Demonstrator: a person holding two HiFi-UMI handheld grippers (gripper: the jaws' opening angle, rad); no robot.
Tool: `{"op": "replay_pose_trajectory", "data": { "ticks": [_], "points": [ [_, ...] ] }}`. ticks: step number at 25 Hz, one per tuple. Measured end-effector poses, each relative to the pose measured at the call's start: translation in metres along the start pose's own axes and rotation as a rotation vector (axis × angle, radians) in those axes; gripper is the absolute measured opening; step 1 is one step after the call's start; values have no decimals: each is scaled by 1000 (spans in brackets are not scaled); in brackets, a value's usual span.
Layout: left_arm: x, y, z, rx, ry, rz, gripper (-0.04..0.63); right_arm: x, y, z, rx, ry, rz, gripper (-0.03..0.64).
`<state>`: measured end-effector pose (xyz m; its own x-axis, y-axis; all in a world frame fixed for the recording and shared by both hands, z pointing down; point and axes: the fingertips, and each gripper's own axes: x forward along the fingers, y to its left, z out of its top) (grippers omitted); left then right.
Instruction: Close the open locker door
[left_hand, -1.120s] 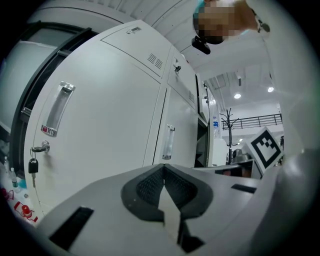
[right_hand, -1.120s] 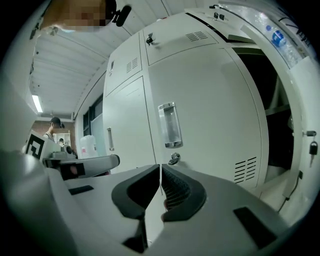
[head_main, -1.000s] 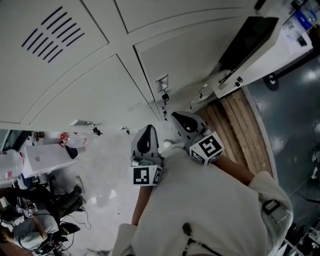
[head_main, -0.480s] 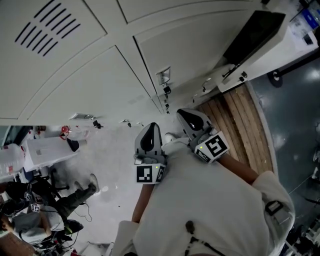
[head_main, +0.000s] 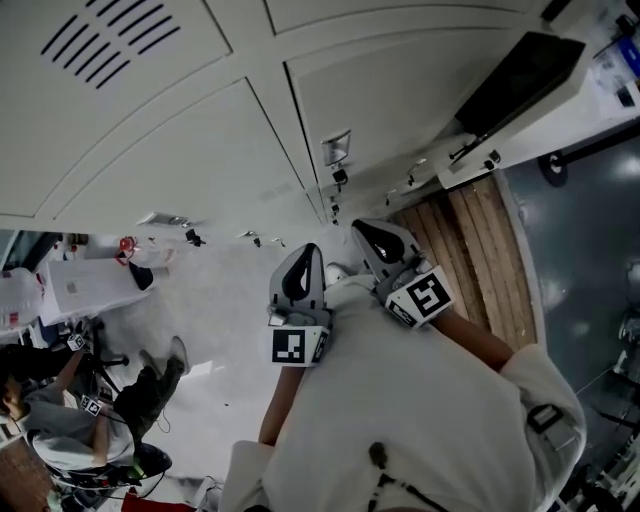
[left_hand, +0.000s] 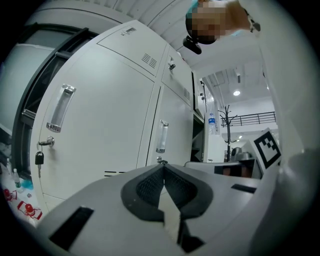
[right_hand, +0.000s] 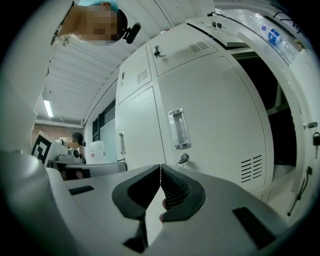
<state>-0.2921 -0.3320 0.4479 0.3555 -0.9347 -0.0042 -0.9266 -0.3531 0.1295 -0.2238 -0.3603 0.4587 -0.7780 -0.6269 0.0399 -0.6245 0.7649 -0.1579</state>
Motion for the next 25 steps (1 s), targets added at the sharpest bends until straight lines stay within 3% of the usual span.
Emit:
{"op": "replay_pose_trajectory", "data": {
  "ticks": [25],
  "points": [
    [5,-1,-10,-26,29,-10,8,4,-2,-8,-3,28,25,29]
  ]
}}
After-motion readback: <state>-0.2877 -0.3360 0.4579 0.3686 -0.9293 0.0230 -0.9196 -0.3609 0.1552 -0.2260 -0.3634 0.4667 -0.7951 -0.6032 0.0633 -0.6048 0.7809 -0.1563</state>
